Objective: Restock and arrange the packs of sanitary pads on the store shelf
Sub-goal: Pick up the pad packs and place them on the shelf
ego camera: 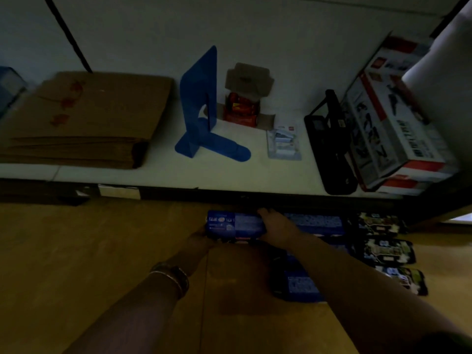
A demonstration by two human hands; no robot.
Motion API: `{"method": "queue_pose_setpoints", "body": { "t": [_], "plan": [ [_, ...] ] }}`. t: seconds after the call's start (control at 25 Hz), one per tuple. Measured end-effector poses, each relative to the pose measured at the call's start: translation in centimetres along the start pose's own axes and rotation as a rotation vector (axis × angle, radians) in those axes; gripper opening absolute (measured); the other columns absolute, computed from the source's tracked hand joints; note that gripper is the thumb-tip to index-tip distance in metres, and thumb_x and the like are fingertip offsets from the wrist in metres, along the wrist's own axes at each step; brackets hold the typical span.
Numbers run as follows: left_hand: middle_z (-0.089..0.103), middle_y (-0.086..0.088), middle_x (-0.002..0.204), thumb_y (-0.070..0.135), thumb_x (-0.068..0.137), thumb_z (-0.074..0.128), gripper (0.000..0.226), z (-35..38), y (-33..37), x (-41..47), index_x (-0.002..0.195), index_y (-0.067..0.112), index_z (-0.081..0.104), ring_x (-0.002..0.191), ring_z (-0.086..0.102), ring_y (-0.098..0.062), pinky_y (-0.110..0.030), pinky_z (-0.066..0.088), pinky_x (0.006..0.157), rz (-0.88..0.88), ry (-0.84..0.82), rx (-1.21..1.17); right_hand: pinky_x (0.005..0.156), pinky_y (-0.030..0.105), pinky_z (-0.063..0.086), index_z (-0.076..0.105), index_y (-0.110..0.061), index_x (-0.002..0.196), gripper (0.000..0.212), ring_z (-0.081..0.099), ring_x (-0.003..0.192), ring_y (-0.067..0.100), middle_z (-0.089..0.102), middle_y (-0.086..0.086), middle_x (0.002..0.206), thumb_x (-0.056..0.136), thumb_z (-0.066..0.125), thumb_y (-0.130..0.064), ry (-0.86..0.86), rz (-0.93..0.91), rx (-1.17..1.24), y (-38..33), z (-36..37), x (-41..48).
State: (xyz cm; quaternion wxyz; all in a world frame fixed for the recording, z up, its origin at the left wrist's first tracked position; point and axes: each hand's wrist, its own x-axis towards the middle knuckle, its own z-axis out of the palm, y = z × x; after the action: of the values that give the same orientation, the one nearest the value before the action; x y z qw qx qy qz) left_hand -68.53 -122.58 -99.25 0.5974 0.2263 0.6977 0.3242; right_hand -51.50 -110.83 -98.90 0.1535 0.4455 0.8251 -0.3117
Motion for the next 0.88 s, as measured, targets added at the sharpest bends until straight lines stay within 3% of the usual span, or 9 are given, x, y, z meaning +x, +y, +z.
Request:
{"method": "queue_pose_setpoints", "body": {
  "t": [0.16,0.28,0.36,0.52,0.64,0.8,0.88],
  "plan": [
    [0.058,-0.023,0.119,-0.004,0.093,0.043,0.037,-0.3,-0.5,1.0,0.127,0.009,0.052,0.081,0.055,-0.016,-0.026,0.045,0.076,0.002,0.045,0.034,0.096,0.032,0.034,0.035,-0.012,0.138,0.062,0.045,0.119,0.028,0.048,0.015,0.132,0.087,0.060,-0.039,0.084,-0.057,-0.291,0.4,1.0,0.7],
    [0.057,-0.015,0.123,-0.001,0.093,0.043,0.038,-0.2,-0.7,1.4,0.127,0.014,0.051,0.103,0.055,-0.024,-0.039,0.043,0.099,0.025,0.039,0.046,0.103,0.033,0.025,0.035,-0.013,0.138,0.061,0.039,0.123,0.026,0.048,0.012,0.134,0.087,0.058,-0.038,0.150,-0.057,-0.428,0.3,1.1,1.3],
    [0.056,-0.011,0.126,0.001,0.094,0.043,0.039,0.2,-0.6,1.6,0.129,0.018,0.049,0.108,0.054,-0.024,-0.038,0.041,0.102,0.044,0.045,0.056,0.104,0.033,0.024,0.033,-0.012,0.139,0.061,0.038,0.124,0.026,0.047,0.012,0.135,0.088,0.059,-0.035,0.154,-0.034,-0.467,0.5,1.2,1.4],
    [0.056,-0.013,0.121,-0.007,0.094,0.038,0.043,1.0,0.0,1.3,0.129,0.014,0.048,0.098,0.055,-0.021,-0.030,0.043,0.089,0.050,0.037,0.022,0.105,0.036,0.025,0.031,-0.011,0.140,0.061,0.036,0.126,0.027,0.045,0.013,0.137,0.088,0.059,-0.029,0.112,0.006,-0.485,0.9,1.5,1.4],
    [0.057,-0.015,0.122,-0.011,0.092,0.035,0.047,1.1,0.2,1.5,0.130,0.013,0.047,0.081,0.053,-0.011,-0.034,0.046,0.088,0.047,0.031,-0.002,0.105,0.035,0.026,0.031,-0.010,0.140,0.058,0.037,0.127,0.027,0.043,0.013,0.139,0.090,0.058,-0.022,0.065,0.005,-0.461,0.7,1.4,1.4],
    [0.056,-0.019,0.123,-0.009,0.093,0.036,0.042,1.2,0.0,1.5,0.126,0.013,0.048,0.079,0.052,-0.015,-0.033,0.046,0.079,0.048,0.029,0.011,0.103,0.035,0.031,0.031,-0.010,0.140,0.059,0.040,0.126,0.029,0.043,0.015,0.138,0.088,0.059,-0.014,0.040,0.013,-0.399,0.0,1.1,1.5],
    [0.058,-0.015,0.117,-0.008,0.093,0.038,0.039,1.2,0.0,1.1,0.123,0.015,0.049,0.079,0.053,-0.013,-0.032,0.043,0.082,0.062,0.025,0.009,0.101,0.035,0.033,0.031,-0.010,0.140,0.059,0.040,0.125,0.029,0.044,0.016,0.137,0.089,0.059,-0.013,0.031,0.005,-0.397,-0.4,0.9,1.4]
  ]
}}
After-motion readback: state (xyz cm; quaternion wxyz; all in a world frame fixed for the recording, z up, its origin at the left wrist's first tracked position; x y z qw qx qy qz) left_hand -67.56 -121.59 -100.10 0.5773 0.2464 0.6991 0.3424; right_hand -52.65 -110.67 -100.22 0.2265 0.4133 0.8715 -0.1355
